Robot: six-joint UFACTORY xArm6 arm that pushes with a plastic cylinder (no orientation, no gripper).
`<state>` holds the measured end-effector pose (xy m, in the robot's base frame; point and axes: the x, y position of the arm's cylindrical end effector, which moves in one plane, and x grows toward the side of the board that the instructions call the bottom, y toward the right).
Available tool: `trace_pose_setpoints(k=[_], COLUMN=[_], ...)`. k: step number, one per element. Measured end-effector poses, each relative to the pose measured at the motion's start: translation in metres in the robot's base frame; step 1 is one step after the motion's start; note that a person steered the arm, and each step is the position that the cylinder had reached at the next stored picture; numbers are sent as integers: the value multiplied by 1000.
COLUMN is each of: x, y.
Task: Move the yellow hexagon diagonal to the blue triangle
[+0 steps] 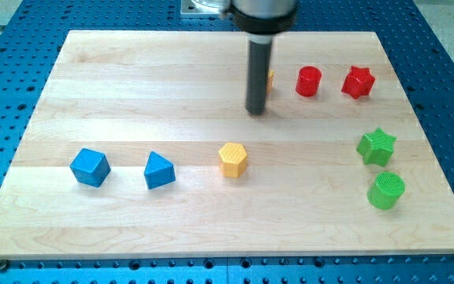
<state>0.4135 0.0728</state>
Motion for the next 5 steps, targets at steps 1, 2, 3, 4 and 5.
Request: trace_pose_setpoints(k=[1,2,3,4,5], x=[77,118,95,30,-33], y=[40,-19,-81,-124,-140])
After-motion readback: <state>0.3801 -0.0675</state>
